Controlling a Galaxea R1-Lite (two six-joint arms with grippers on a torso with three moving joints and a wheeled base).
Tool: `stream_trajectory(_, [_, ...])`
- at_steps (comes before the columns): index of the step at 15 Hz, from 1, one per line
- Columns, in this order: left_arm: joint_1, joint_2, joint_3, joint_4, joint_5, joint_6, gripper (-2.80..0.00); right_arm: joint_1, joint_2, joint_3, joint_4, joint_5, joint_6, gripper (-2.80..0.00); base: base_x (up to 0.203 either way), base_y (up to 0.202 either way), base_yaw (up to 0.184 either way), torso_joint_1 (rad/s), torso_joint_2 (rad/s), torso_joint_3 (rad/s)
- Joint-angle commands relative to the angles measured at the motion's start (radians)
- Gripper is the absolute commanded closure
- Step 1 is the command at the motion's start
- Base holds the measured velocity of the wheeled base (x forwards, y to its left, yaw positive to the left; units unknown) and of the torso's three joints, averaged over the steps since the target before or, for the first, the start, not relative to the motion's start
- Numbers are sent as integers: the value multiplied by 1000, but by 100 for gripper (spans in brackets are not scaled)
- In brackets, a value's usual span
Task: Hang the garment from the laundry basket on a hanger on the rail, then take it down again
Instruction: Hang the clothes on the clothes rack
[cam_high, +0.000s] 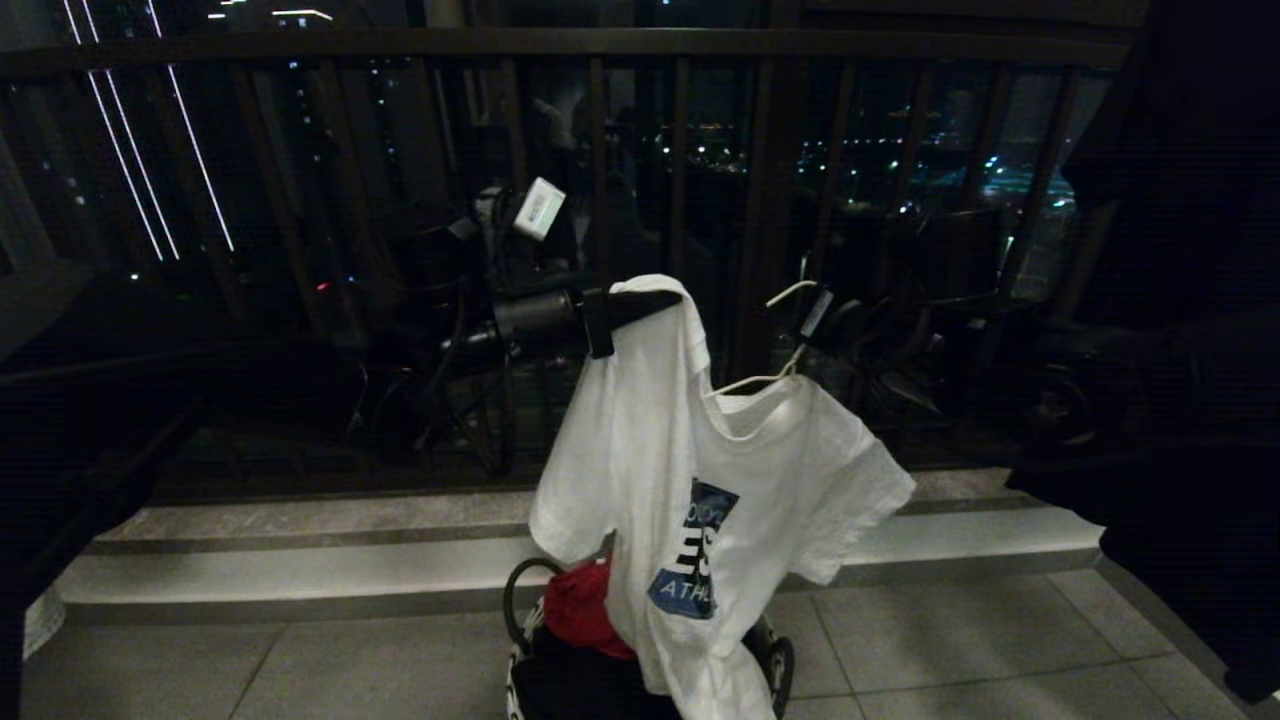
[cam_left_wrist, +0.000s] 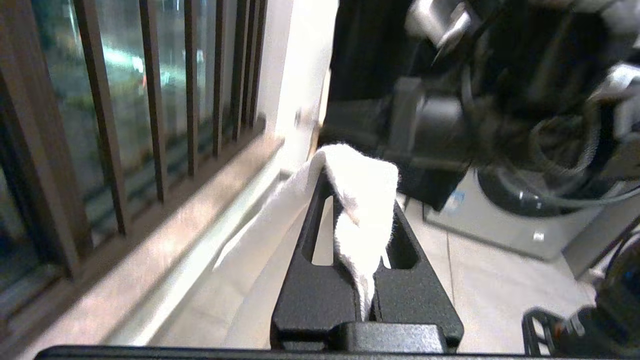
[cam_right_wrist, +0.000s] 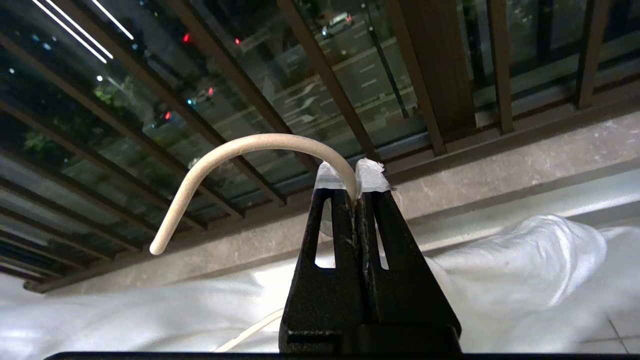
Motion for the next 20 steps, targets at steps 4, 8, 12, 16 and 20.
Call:
stream_trajectory(4, [-5,1,-45,76,7,13,0,1,-48,8,-3,2,3,0,0,0,0,0,0,0])
stream_trajectory(8, [-2,20,-53,76,7,61,0,1,-82,14,-2,2,3,0,0,0,0,0,0,0])
stream_trajectory(12, [33,22,-68,80,21,140,0,-1,-114,17,3,2,1,0,0,0,0,0,0,0])
stream_trajectory(16, [31,28,-73,78,80,168,0,-1,-142,18,4,2,2,0,0,0,0,0,0,0])
stream_trajectory(20, [10,-23,-28,72,89,168,0,1,-144,15,3,-3,22,0,0,0,0,0,0,0])
